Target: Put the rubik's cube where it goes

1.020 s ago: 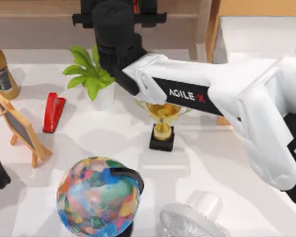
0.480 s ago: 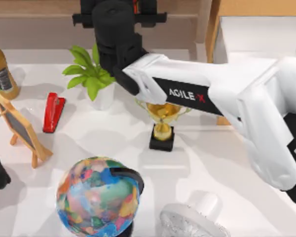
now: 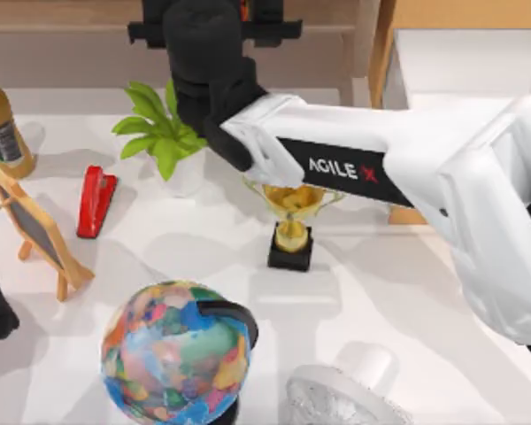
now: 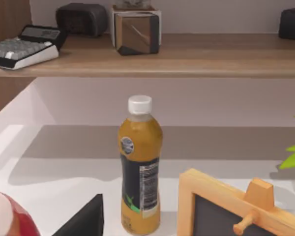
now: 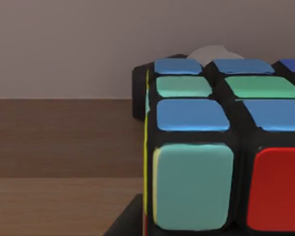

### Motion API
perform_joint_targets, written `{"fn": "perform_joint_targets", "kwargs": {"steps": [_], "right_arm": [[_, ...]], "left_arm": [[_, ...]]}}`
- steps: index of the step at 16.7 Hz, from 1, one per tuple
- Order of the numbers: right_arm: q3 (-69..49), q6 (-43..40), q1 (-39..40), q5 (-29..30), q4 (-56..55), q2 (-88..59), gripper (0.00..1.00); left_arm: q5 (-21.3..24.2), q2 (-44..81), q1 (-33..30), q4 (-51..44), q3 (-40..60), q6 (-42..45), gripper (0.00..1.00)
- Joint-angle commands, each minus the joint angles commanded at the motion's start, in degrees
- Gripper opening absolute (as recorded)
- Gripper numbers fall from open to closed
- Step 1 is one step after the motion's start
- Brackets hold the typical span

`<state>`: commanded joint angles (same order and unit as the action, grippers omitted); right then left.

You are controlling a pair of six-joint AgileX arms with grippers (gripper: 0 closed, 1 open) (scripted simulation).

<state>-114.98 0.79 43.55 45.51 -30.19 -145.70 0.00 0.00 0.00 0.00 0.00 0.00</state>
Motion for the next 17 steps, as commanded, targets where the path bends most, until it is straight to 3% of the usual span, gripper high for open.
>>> {"fn": "perform_joint_targets", "kwargs": {"steps": [9,17], "right_arm": [[0.9,0.4,0.0,-0.9,3.0,2.6,0.00],[-0.1,1.7,-1.0,-11.5,33.1,13.3,0.00]], "left_arm": [[0.0,0.0,0.0,0.0,0.0,0.0,1.00],[0.0,0.0,0.0,0.0,0.0,0.0,1.00]]}}
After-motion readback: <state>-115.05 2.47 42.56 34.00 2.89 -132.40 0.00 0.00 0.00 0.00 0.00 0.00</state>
